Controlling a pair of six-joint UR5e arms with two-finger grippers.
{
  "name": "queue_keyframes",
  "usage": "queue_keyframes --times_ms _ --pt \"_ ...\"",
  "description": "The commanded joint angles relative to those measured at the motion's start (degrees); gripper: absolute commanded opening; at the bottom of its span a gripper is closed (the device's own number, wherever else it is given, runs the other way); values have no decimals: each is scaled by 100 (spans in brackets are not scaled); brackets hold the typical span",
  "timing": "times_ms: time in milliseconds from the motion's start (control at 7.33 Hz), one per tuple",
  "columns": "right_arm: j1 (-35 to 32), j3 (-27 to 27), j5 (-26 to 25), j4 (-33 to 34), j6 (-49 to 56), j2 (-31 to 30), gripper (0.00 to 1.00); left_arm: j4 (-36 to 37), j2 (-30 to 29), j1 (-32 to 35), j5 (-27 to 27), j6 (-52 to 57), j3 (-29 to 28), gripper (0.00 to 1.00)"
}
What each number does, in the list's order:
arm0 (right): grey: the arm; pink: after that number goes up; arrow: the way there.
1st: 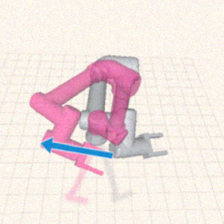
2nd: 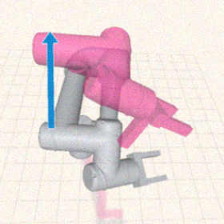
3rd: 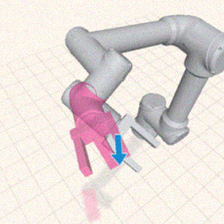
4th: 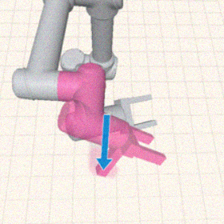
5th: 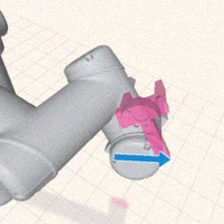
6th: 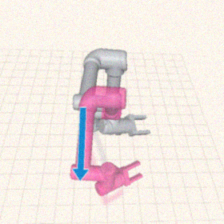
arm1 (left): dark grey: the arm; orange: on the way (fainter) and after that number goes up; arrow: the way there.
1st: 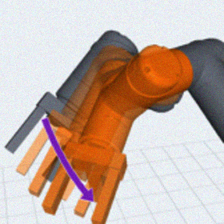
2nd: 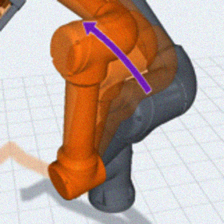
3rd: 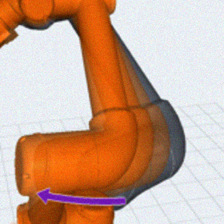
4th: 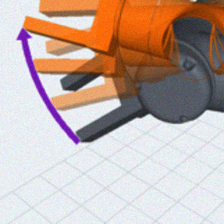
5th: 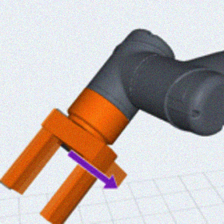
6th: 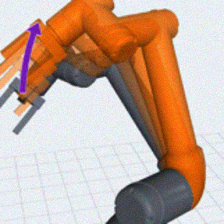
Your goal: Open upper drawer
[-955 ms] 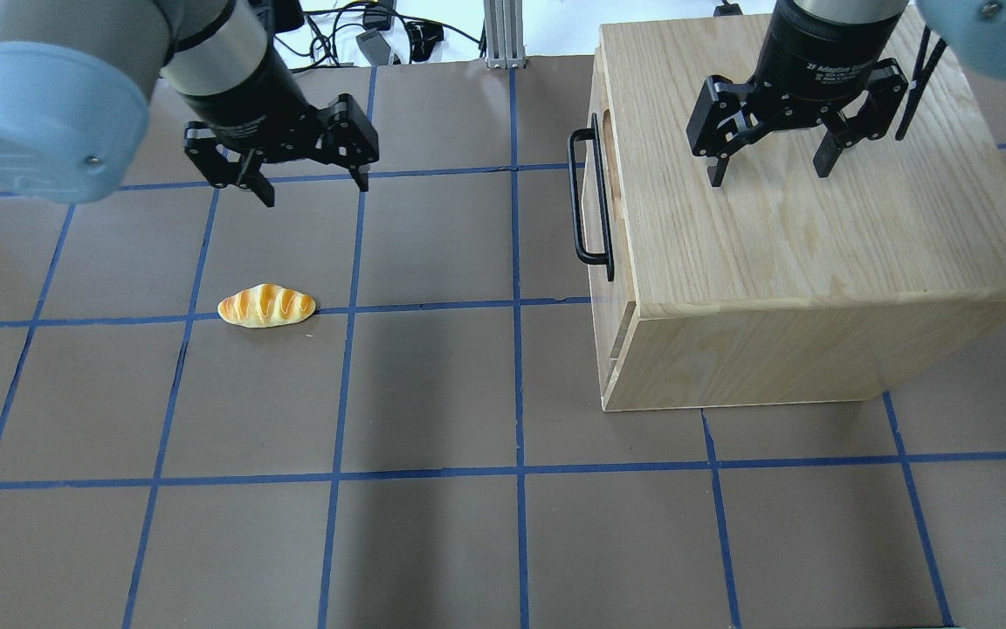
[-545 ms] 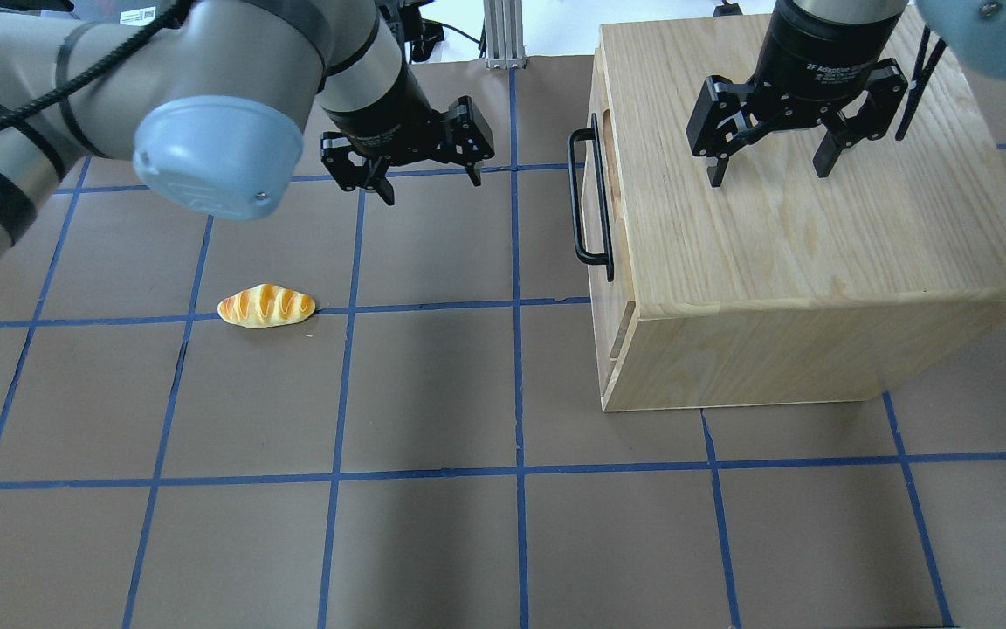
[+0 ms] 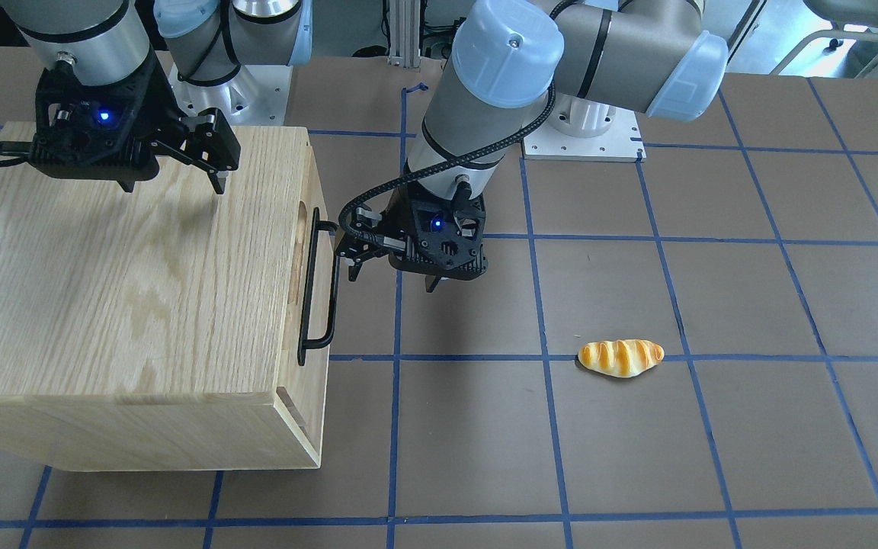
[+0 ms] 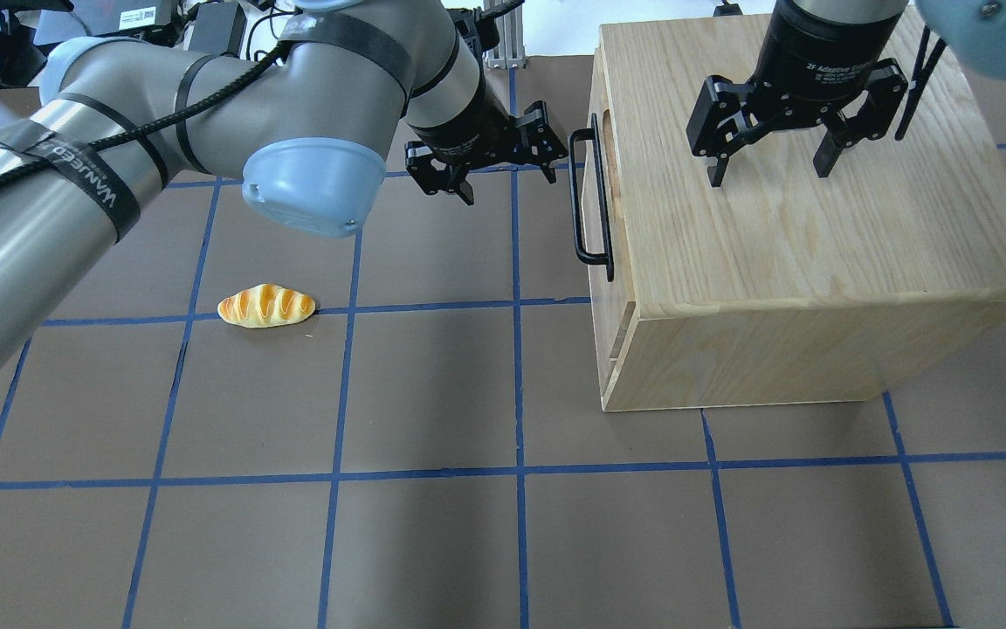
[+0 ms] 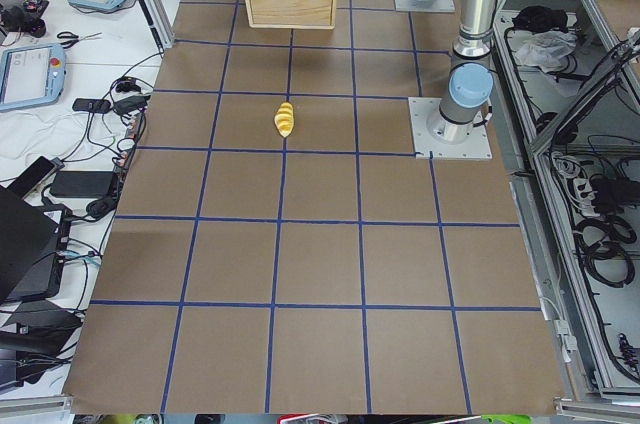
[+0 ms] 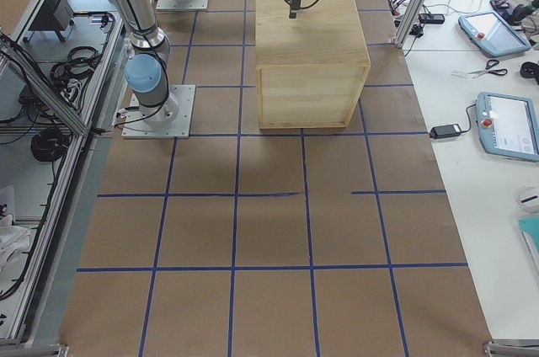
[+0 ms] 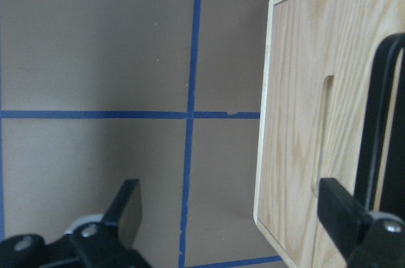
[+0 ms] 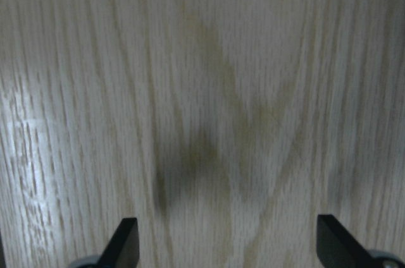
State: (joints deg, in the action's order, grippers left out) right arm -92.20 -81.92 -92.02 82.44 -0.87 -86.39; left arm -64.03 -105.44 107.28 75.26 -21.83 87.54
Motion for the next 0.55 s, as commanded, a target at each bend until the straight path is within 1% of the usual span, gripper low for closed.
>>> queue_keyframes --times_ms 0,409 --pt "0 0 0 0 8 0 100 206 -73 47 -38 -59 -8 100" --pt "0 0 0 0 -1 0 100 216 -126 82 -29 -50 -78 100"
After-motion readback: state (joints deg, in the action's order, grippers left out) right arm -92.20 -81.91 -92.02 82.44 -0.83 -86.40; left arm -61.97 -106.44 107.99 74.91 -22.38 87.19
